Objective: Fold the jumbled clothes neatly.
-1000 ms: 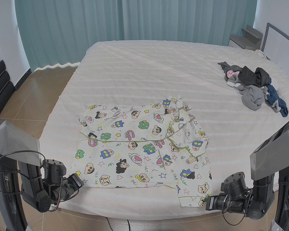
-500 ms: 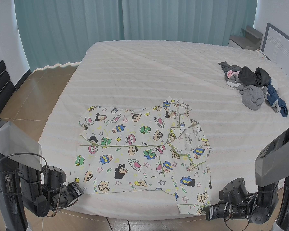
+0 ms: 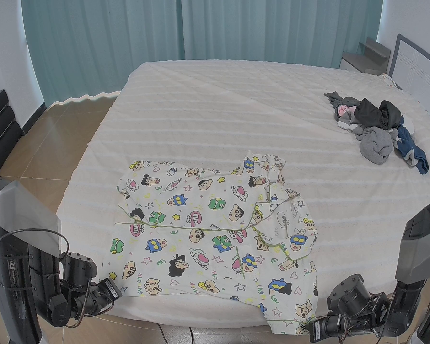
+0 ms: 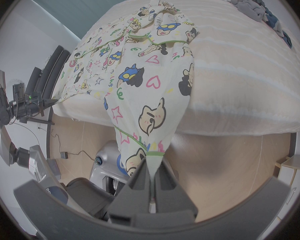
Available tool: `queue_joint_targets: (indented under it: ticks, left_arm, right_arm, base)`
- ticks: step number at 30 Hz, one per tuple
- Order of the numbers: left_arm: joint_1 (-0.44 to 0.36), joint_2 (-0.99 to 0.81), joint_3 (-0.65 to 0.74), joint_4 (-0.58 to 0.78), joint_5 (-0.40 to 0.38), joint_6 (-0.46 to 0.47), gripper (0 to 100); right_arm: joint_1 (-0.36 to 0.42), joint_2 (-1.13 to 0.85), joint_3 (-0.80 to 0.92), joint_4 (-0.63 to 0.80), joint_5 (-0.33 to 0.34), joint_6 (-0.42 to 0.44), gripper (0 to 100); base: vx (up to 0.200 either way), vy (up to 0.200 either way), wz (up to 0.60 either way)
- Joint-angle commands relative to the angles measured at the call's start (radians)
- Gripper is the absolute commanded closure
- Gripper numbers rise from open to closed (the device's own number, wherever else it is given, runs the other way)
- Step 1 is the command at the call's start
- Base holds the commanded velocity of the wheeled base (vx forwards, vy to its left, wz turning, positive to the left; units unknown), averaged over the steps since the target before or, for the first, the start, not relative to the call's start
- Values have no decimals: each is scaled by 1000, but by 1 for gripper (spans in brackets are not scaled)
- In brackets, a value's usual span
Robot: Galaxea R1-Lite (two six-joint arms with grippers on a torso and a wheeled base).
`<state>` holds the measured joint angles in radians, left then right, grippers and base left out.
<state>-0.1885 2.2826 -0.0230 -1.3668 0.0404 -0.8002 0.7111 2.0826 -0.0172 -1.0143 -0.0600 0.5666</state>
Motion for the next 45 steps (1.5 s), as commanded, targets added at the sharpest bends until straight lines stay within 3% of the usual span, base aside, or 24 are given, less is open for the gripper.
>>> queue_joint_targets:
  ticks: [1, 13, 22, 29, 32, 33, 39, 45]
  left_arm:
    - [0, 3, 20, 3, 1, -1, 100]
    - [-5, -8, 21, 77, 3, 10, 100]
    - [-2, -51, 20, -17, 4, 12, 100]
    - [9, -66, -18, -94, 6, 21, 100]
    - [14, -69, -29, -94, 4, 21, 100]
    - [24, -77, -57, -94, 4, 21, 100]
    - [31, -78, -127, -90, 4, 30, 100]
    - [58, -80, -230, -55, 3, 35, 100]
  right_arm:
    - [33, -62, 17, 48, 0, 3, 100]
    - [88, -160, 17, 178, 14, 12, 100]
    - [70, -228, 2, 169, 14, 10, 100]
    - [-41, -268, -112, 181, 9, 7, 100]
    - [-53, -268, -127, 181, 9, 7, 100]
    - [-93, -265, -179, 189, 8, 6, 100]
    - [-190, -262, -342, 287, 11, 4, 100]
    - [-239, -236, -466, 356, 12, 3, 100]
  base:
    - [0, 0, 0]
    - [0, 0, 0]
    - [0, 0, 0]
    - [0, 0, 0]
    - [0, 0, 0]
    - [0, 0, 0]
    - [0, 0, 0]
    - [0, 0, 0]
